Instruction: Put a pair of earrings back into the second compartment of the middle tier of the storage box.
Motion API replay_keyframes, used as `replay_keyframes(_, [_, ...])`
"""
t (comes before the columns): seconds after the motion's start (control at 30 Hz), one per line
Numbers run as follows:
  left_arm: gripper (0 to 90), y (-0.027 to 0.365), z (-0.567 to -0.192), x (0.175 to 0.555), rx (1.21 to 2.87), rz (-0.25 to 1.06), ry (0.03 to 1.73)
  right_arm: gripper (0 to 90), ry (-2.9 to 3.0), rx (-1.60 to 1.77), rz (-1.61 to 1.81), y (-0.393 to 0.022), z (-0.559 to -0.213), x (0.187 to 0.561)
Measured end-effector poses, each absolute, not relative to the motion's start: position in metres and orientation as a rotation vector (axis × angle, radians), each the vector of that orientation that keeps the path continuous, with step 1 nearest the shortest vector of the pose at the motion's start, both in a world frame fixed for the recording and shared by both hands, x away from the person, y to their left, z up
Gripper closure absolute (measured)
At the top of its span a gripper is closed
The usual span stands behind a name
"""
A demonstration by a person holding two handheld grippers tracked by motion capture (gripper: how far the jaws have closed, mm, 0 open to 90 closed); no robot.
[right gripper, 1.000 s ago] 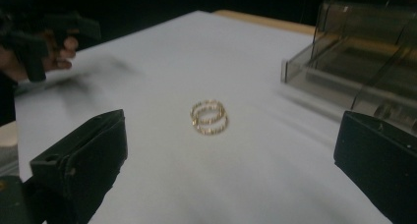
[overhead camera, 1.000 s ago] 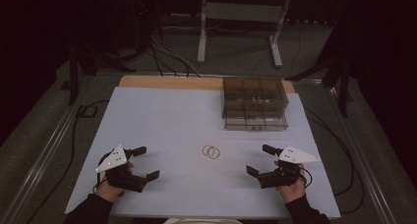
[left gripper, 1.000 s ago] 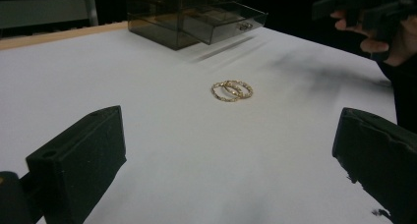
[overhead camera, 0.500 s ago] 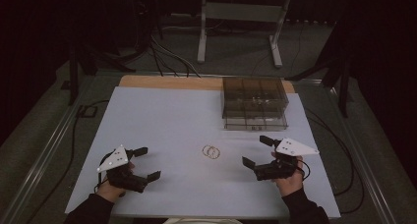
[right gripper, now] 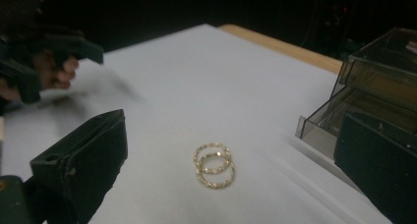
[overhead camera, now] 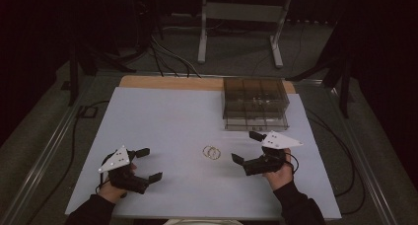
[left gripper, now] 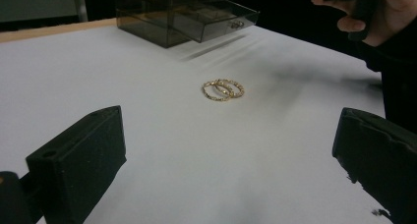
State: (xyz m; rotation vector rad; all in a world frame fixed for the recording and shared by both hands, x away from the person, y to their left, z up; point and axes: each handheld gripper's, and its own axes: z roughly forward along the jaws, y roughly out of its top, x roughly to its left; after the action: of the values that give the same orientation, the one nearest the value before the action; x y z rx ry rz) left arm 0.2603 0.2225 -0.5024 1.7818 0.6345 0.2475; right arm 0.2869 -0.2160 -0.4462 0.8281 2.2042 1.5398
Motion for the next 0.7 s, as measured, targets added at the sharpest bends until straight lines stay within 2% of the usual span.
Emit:
replay_keyframes(0.33, [0.5, 0.223, -0.502, 0.260, 1.771, 0.251, 0.641, 0.0, 2.270, 0.807, 1.558, -0.194, -0.451, 0.298])
replay_keyframes(0.7, [0.5, 0.221, -0.503, 0.260, 1.778, 0.254, 0.645, 0.0, 2.387, 0.815, 1.521, -0.168, -0.471, 0.312])
